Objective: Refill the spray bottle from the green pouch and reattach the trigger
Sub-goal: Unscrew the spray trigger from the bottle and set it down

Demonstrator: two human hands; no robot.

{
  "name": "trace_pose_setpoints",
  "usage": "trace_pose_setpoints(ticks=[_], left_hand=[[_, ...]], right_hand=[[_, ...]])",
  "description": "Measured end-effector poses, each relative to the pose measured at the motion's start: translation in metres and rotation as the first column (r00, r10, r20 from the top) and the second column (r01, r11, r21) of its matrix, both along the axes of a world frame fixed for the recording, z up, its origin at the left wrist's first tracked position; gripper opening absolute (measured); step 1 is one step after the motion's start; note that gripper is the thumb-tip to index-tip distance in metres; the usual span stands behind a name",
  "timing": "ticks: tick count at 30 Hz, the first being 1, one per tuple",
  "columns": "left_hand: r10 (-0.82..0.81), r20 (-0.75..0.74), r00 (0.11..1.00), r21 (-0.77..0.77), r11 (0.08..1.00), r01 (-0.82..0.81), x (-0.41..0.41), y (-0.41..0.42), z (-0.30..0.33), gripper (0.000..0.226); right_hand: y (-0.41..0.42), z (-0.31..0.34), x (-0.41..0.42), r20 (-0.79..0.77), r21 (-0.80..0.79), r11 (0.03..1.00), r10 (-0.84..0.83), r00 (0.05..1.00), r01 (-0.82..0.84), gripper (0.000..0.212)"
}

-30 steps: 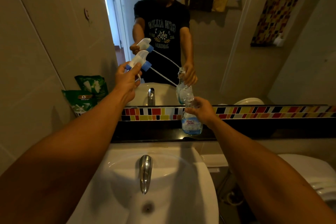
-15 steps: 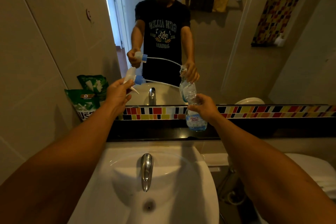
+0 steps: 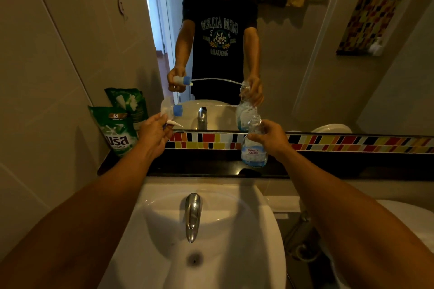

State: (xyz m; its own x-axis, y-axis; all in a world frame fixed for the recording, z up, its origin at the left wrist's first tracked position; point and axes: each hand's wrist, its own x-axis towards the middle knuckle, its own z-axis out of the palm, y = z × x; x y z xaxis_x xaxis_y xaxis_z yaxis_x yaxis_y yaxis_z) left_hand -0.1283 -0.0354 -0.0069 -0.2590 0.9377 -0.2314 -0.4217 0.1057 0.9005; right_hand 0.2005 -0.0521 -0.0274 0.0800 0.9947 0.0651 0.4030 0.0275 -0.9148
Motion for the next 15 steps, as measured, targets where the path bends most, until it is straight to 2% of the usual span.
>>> trace_pose_setpoints(ticks=[6, 11, 15], left_hand=[[-0.03, -0.107, 0.994, -0.1, 0.995, 0.019, 0.011, 0.008, -0.043, 0.017], [-0.107, -0.228, 0.968, -0.219, 0.974, 0.056, 0.019, 0.022, -0.081, 0.033], [-0.082, -0.276, 0.958, -0.282, 0.96, 0.001, 0.024, 0.034, -0.105, 0.03]], right_hand=[[0.0, -0.01, -0.015, 0.001, -0.014, 0.999, 0.05, 0.999, -0.05, 0.028], [0.01, -0.017, -0.03, -0.005, 0.009, 0.995, 0.102, 0.995, -0.102, 0.039], [0.022, -0.026, -0.044, -0.024, 0.018, 0.99, 0.14, 0.99, -0.14, 0.041]])
